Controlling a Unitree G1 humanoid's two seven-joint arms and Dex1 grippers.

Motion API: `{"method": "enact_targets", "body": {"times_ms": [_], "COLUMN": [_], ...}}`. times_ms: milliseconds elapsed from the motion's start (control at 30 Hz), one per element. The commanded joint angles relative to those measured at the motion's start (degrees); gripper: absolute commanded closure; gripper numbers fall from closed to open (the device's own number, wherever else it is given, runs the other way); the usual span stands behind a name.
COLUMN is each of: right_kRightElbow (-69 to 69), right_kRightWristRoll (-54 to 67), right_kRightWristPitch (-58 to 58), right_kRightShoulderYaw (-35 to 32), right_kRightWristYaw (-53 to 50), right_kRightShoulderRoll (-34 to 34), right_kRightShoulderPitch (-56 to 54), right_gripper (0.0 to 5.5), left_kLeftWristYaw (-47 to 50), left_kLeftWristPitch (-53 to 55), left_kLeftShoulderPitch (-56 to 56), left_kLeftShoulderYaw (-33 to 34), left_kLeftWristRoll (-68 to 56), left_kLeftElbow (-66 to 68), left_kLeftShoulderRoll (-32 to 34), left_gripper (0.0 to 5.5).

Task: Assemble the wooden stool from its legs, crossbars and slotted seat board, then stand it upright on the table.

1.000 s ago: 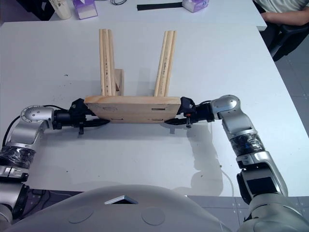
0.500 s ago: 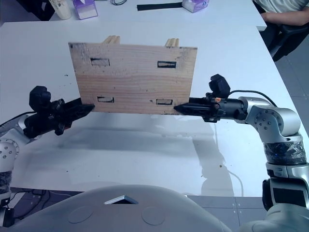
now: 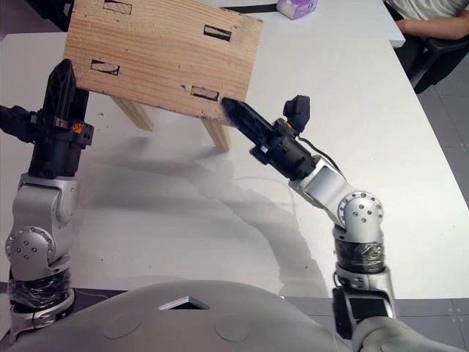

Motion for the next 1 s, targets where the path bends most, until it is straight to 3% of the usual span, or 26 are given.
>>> {"method": "enact_targets", "body": {"times_ms": [33, 233, 400, 667, 867, 1000], "right_kRightElbow": [-10.6, -4.6, -0.2, 8.4, 7.3, 7.3], "right_kRightWristRoll": [8.6, 7.5, 2.3, -8.1, -13.7, -16.3], "right_kRightWristPitch": [-20.7, -22.7, -21.0, -18.6, -18.4, -19.0], "right_kRightShoulderYaw": [-11.7, -10.8, -8.6, -7.4, -7.9, -9.6], "right_kRightWristYaw": [-30.5, -41.5, -41.3, -36.8, -28.9, -25.5], "right_kRightShoulderRoll": [13.6, 14.5, 16.0, 17.3, 17.3, 17.9], "right_kRightShoulderPitch": [-18.6, -17.4, -13.7, -9.3, -10.5, -11.8], "right_gripper": [4.16, 4.19, 4.19, 4.2, 4.2, 3.33], "left_kLeftWristYaw": [23.2, 30.2, 28.8, 24.1, 20.4, 17.4], "left_kLeftWristPitch": [-5.0, -7.2, -6.1, -3.8, -2.0, -1.9], "left_kLeftShoulderPitch": [-10.0, -15.0, -14.0, -15.3, -17.0, -18.4], "left_kLeftShoulderYaw": [-5.0, -3.2, -1.9, 2.1, 5.0, 7.3], "left_kLeftWristRoll": [-4.3, 2.2, 8.1, 15.1, 16.7, 17.2], "left_kLeftElbow": [-12.0, -3.4, 4.7, 15.9, 15.5, 14.5], "left_kLeftShoulderRoll": [-5.7, -11.1, -14.5, -17.6, -19.2, -20.2], "left_gripper": [4.15, 4.21, 4.21, 4.2, 4.2, 3.34]}}
